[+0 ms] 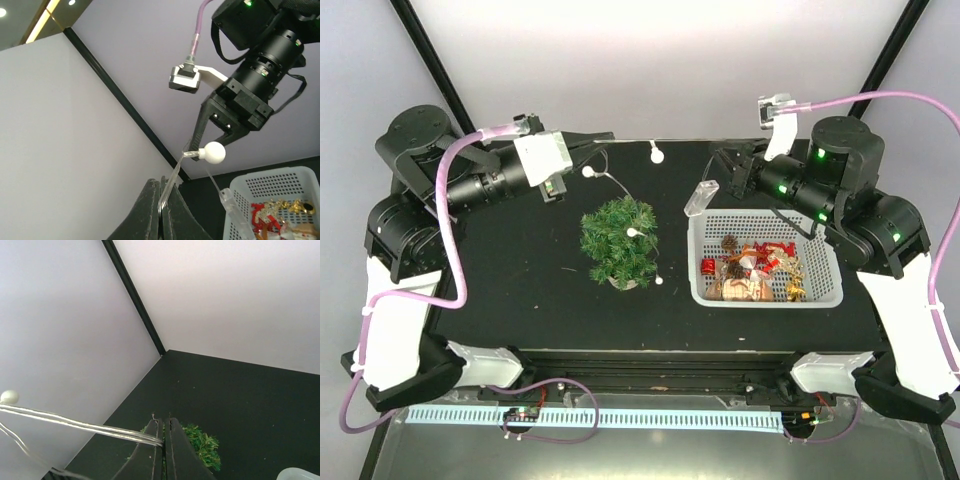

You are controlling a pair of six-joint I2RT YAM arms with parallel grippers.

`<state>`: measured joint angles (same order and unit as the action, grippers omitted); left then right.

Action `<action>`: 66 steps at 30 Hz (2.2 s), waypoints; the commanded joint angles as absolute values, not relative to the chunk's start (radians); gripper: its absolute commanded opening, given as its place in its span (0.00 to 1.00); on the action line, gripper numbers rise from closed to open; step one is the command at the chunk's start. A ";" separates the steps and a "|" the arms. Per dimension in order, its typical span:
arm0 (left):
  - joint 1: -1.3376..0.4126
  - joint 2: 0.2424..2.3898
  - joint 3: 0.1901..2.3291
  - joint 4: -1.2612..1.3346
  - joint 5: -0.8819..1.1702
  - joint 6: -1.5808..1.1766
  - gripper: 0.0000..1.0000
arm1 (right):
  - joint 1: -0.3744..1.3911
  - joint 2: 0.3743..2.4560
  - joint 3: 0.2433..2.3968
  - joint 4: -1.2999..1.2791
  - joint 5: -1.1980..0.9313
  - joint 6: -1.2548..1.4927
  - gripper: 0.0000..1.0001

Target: Decorate the small christmas tree

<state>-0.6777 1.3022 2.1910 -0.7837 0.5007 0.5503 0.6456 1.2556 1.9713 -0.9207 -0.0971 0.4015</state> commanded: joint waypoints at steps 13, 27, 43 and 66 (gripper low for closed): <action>-0.654 1.042 1.997 -0.699 0.416 0.587 0.02 | 0.625 1.217 1.905 -1.032 -0.028 0.412 0.01; -0.644 1.051 1.824 -0.495 0.151 0.761 0.01 | 0.625 1.226 1.899 -1.034 -0.060 0.416 0.01; -0.346 1.053 1.804 -0.443 0.249 0.698 0.02 | 0.626 1.248 1.861 -1.001 -0.102 0.420 0.01; -0.258 0.841 1.599 -0.401 0.103 0.630 0.01 | 0.625 1.321 1.851 -0.947 -0.178 0.407 0.01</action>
<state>-0.3256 0.9283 1.5860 -0.5518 0.3031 0.6682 0.6682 1.3258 1.8648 -0.8394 -0.3317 0.3996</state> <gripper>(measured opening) 0.023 0.021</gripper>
